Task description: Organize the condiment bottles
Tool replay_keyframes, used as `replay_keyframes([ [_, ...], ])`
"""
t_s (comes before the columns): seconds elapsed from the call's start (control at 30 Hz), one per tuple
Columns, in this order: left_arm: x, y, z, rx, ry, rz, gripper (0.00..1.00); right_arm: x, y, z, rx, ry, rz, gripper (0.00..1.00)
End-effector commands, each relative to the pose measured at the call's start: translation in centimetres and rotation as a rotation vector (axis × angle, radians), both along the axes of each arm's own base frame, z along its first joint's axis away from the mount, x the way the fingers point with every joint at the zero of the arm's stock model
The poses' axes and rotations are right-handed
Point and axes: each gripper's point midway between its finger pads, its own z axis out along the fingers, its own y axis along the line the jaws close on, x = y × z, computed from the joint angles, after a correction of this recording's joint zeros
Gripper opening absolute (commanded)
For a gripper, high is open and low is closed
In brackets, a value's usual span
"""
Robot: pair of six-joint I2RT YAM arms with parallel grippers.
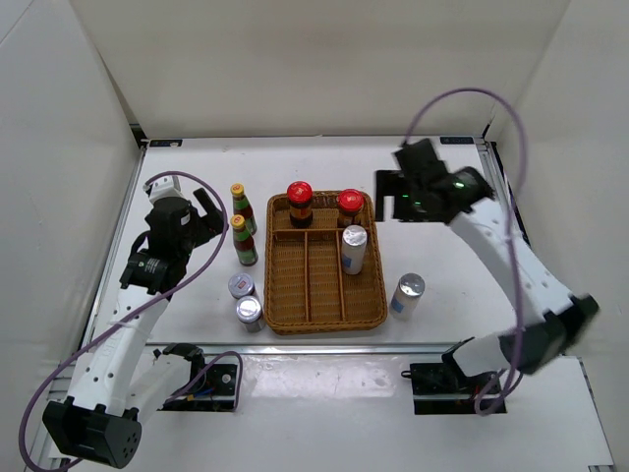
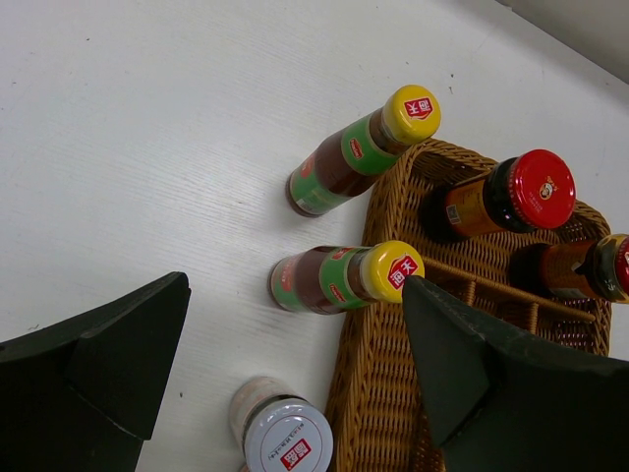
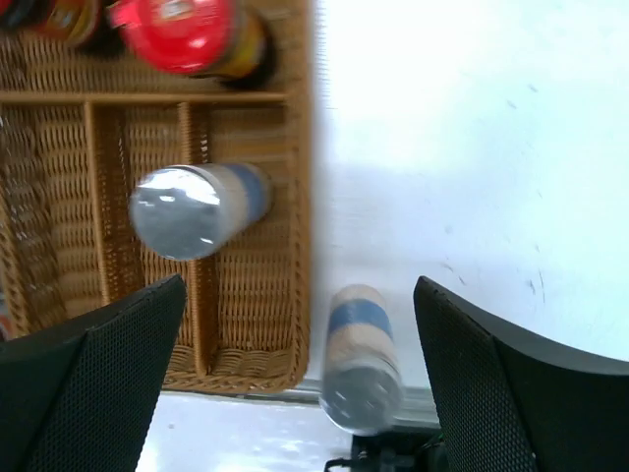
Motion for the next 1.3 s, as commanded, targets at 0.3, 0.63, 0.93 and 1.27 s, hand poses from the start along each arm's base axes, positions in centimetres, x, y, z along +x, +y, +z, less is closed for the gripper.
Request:
replay_keyframes([
  [0.3, -0.2, 0.0, 0.7, -0.005, -0.025, 0.001, 1.00, -7.7, -4.4, -9.9, 0.136, 0.348, -0.163, 0.97],
  [0.63, -0.2, 0.0, 0.7, -0.005, -0.025, 0.001, 1.00, -10.0, -4.1, -13.6, 0.159, 0.461, -0.172, 0.80],
  [0.93, -0.2, 0.0, 0.7, -0.005, -0.025, 0.001, 1.00, -10.3, -5.4, -13.5, 0.098, 0.444, -0.180, 0.45],
  [1.27, -0.2, 0.0, 0.7, -0.005, -0.025, 0.001, 1.00, -9.1, -4.9, -5.3, 0.067, 0.216, -0.142, 0.18],
])
